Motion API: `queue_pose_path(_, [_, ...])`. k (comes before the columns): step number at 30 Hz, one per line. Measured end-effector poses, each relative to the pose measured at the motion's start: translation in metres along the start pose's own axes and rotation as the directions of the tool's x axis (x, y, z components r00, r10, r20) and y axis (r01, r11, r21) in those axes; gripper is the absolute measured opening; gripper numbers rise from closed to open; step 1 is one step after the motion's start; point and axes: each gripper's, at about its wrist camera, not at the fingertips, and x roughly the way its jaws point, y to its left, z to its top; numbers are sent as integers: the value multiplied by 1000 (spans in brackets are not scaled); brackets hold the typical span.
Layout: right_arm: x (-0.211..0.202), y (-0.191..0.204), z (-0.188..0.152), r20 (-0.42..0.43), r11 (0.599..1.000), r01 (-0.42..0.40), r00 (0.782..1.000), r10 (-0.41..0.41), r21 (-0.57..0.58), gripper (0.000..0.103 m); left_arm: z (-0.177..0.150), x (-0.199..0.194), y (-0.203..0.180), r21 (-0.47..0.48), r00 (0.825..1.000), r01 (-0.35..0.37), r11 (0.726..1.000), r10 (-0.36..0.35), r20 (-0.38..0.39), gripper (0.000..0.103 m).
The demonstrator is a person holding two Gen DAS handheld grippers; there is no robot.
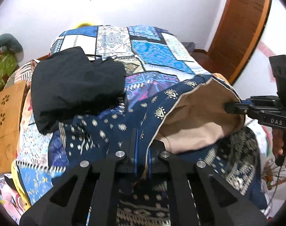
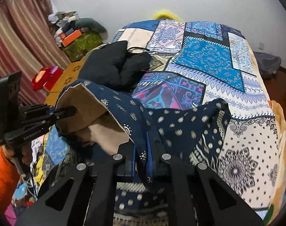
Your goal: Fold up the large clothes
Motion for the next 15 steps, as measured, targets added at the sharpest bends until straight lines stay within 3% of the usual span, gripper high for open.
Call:
queue_pose_path(4, [-21, 11, -20, -12, 998, -23, 1000, 23, -55, 9, -26, -20, -2, -5, 999, 43, 999, -43, -31, 7])
queue_pose_path(7, [-30, 18, -38, -34, 996, -27, 999, 24, -89, 9, -54, -23, -4, 0, 996, 31, 1000, -31, -81, 12])
queue_pose_path(8, [-32, 19, -43, -44, 995, -23, 999, 19, -92, 9, -62, -23, -4, 0, 995, 23, 1000, -23, -97, 24])
queue_pose_path(9, [-34, 20, -50, -56, 996, -18, 998, 13, -92, 9, -72, -22, -3, -2, 993, 6, 1000, -6, -120, 43])
queue_pose_path(10, [-34, 18, -55, -66, 996, -8, 998, 2, -85, 10, -83, -22, -2, -3, 990, -21, 1000, 21, -137, 49])
queue_pose_path(13, [-35, 13, -67, -109, 998, 13, 994, -18, -54, 19, -108, -23, 4, 1, 983, -75, 997, 74, -166, 52])
queue_pose_path(15, [-38, 7, -77, -125, 1000, 18, 992, -21, -25, 38, -122, -25, 15, -28, 976, -113, 993, 106, -191, 52])
